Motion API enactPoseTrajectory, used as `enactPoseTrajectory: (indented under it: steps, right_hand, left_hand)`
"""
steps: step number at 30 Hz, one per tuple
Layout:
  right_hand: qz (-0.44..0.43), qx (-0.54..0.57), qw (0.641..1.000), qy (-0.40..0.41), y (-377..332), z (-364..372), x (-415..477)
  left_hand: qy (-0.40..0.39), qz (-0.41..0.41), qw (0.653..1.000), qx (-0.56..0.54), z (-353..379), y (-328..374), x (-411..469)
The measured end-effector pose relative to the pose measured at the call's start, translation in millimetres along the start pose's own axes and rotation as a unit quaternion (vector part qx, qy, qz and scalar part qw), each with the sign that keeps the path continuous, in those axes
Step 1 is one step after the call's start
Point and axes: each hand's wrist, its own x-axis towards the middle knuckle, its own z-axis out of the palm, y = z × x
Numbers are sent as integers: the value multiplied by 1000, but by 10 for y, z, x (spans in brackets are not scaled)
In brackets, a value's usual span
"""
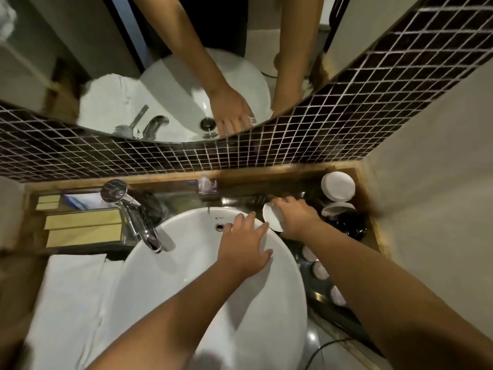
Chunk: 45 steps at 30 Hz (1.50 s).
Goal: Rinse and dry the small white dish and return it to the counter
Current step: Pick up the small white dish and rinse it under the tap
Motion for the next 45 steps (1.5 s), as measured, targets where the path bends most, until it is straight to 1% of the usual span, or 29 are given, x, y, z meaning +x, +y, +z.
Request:
enactPoseTrajectory:
  steps: [3,7,12,15,20,26,28,31,35,42,45]
  right_hand:
    - [-26,9,1000,14,-37,72,32]
    - [-30,22,999,27,13,79,-1]
    - [-23,14,999,47,131,-197,-255]
    - [-47,13,998,48,52,-378,-481]
    - [-77,11,996,51,-294,-539,-838]
    - [-121,-2,991,65,-888,-547,-1168]
    - [-129,-10,989,69,-1086,-497,-1237]
    - [-143,-16,986,80,-1331,-404,-1325]
    - [-165,-16,982,85,-1553,-246,-1421]
    - [-193,-47,978,63,-1798,-101,-1477]
    - [-189,-72,978,56,-1882,-92,-1494]
  left_hand:
    - [-3,-2,1000,1,12,-9,13]
    - [-19,-6,1000,-11,-4,-27,-22]
    - [-22,-14,999,-25,-79,-99,-235]
    - [-14,-34,999,-32,-202,-142,-383]
    - [14,-51,998,-26,-477,-277,-689]
    - [34,-71,997,-19,-709,-538,-1159]
    - [25,-87,996,-15,-736,-640,-1335]
    - [15,-109,994,-12,-715,-784,-1576]
    - [16,-137,990,-37,-556,-977,-1842]
    - [19,-180,981,-73,-335,-1122,-2073]
    - [19,-192,977,-92,-296,-1200,-2073]
